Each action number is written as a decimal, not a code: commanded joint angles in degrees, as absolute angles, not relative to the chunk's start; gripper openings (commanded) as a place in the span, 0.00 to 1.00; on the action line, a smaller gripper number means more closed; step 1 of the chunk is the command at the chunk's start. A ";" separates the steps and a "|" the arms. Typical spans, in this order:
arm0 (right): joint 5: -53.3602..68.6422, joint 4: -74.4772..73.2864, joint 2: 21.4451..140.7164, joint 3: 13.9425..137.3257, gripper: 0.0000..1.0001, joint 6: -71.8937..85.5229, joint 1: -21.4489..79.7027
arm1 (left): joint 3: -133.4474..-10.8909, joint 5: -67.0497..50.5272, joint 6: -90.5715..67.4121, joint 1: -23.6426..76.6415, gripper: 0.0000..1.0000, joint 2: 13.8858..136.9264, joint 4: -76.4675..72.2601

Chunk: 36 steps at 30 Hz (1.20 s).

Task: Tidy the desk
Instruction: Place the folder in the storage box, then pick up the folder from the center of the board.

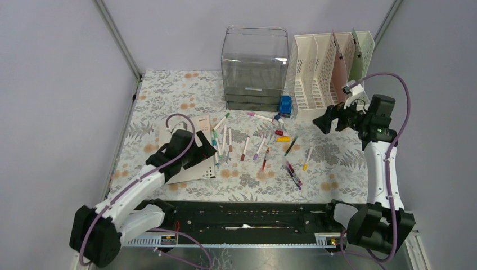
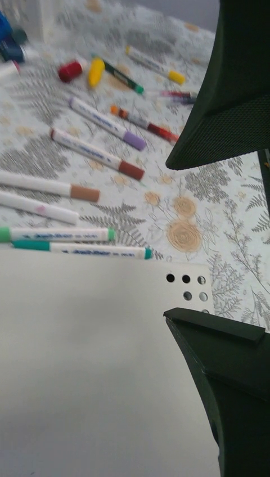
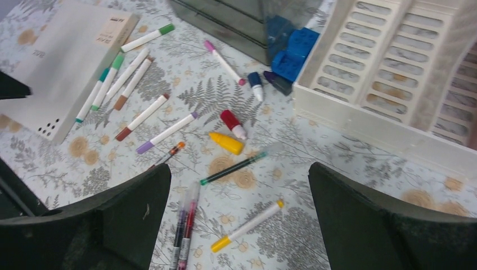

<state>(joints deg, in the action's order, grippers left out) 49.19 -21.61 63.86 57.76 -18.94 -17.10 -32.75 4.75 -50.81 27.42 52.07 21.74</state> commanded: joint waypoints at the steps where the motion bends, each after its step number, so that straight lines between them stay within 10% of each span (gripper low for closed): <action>1: 50.80 -21.61 64.69 56.97 0.99 -19.60 -12.72 | -40.10 2.40 -49.02 28.97 0.98 59.67 26.81; 13: 61.24 -26.40 71.44 53.46 1.00 -15.98 -4.84 | -61.68 32.37 -52.80 49.01 0.98 86.67 51.57; 36: 49.45 -15.30 68.85 45.81 1.00 -3.77 -4.83 | -52.76 37.59 -56.05 51.81 0.77 90.31 45.30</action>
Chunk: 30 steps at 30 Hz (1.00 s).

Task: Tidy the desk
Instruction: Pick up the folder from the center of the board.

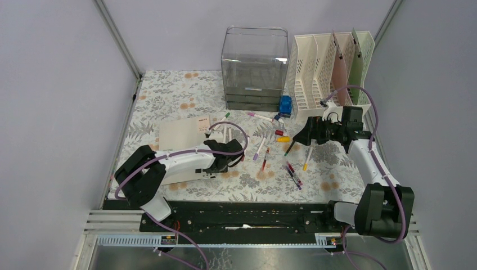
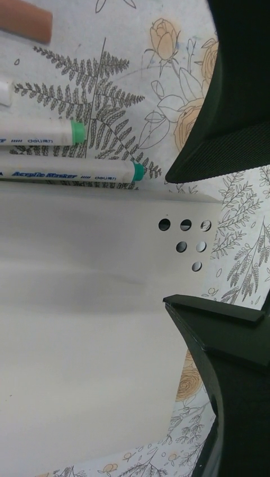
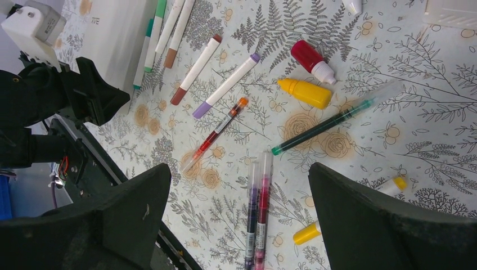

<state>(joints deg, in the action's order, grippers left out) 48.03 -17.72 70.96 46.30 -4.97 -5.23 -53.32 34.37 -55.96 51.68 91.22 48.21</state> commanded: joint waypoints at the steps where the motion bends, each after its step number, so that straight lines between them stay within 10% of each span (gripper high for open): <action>1: 49.58 -15.22 68.70 45.67 1.00 -3.70 -4.79 | -52.67 37.81 -55.56 51.78 0.76 90.84 44.78; 8: 49.92 -14.94 68.22 45.10 1.00 -3.87 -4.83 | -53.04 39.74 -52.49 51.77 0.74 96.69 42.31; 17: 50.90 -14.63 68.23 44.82 1.00 -3.95 -4.83 | -48.45 36.45 -51.60 51.65 0.47 97.68 36.81; 25: 52.34 -14.46 68.97 45.03 1.00 -3.70 -4.83 | -48.64 34.89 -49.66 51.65 0.02 94.31 35.77; 30: 53.70 -14.42 69.29 45.01 1.00 -3.37 -4.75 | -50.10 34.65 -48.54 51.62 0.00 89.67 35.88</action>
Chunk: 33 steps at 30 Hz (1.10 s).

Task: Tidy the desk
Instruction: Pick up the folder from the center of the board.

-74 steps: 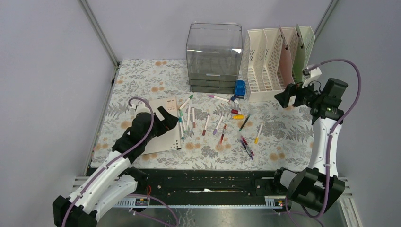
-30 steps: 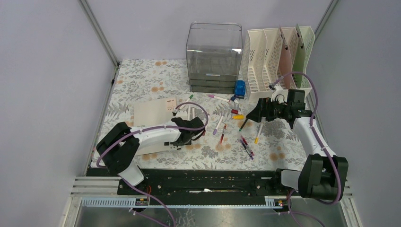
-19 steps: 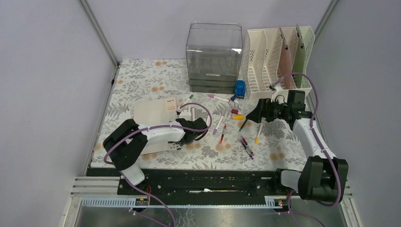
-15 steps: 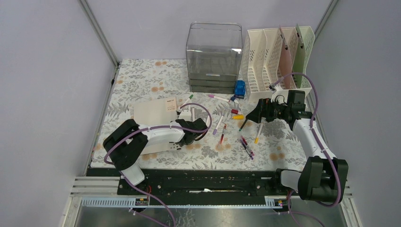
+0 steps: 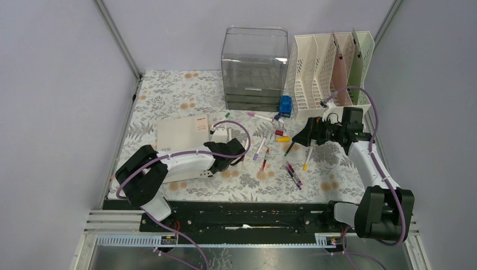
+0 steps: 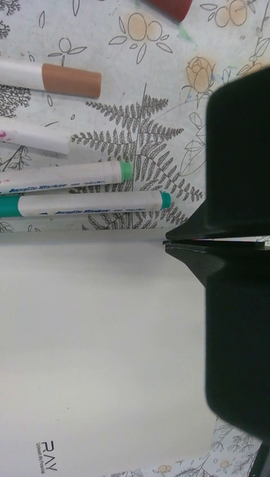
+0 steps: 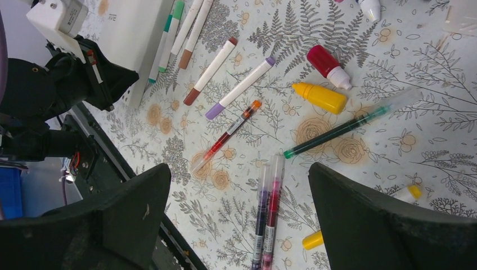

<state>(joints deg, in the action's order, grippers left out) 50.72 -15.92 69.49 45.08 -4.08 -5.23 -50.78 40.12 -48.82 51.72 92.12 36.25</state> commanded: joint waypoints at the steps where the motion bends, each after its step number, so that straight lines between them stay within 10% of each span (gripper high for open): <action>1: 54.09 -14.40 69.38 45.08 1.00 -3.22 -4.70 | -50.39 34.59 -48.43 51.63 0.00 88.51 36.02; 6: 54.99 -13.97 70.01 45.04 1.00 -2.73 -3.37 | -50.86 34.43 -48.66 51.53 0.00 84.25 37.37; 10: 55.11 -13.54 70.62 45.02 1.00 -2.55 -2.27 | -50.30 33.92 -48.45 51.42 0.41 83.96 38.92; 21: 55.20 -13.12 71.01 44.78 1.00 -2.37 -1.32 | -43.76 25.15 -52.95 47.62 0.65 72.56 36.90; 33: 55.77 -13.01 73.49 46.56 1.00 -1.99 7.20 | -34.53 -9.60 -31.22 -8.66 0.90 52.70 21.77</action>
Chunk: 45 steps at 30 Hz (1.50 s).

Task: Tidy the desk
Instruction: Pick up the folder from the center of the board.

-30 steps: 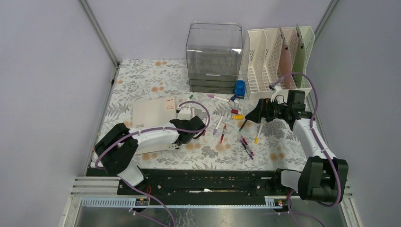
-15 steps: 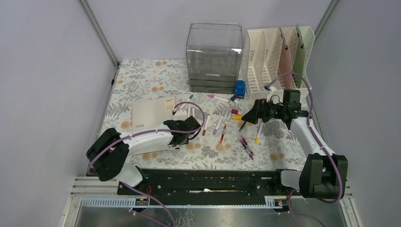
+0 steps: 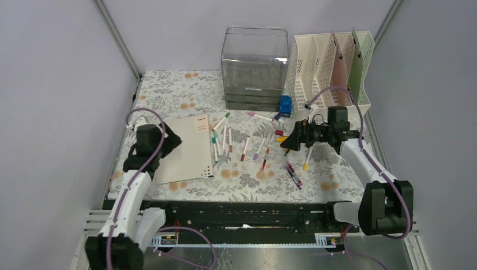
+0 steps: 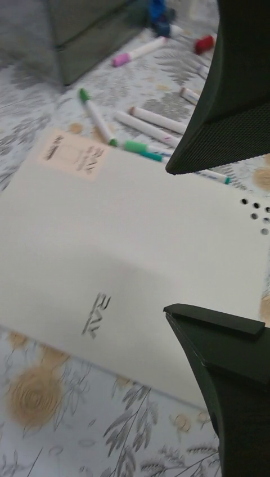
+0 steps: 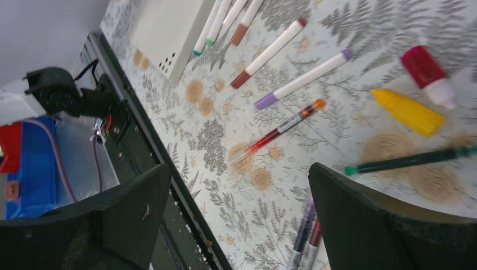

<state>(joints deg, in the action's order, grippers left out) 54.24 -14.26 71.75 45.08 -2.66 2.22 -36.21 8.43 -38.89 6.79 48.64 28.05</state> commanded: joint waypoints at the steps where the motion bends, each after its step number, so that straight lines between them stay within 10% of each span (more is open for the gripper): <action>1: 55.22 -13.01 74.33 47.43 1.00 -1.57 9.27 | -34.24 -13.58 -30.94 -12.74 0.90 54.54 20.15; 20: 24.30 10.92 109.06 74.54 1.00 19.77 47.86 | -39.55 -22.82 -17.57 -34.05 0.92 74.97 16.73; 45: 12.46 7.38 129.53 90.03 0.92 36.62 52.34 | -39.02 -23.00 -17.70 -34.13 0.79 82.06 19.22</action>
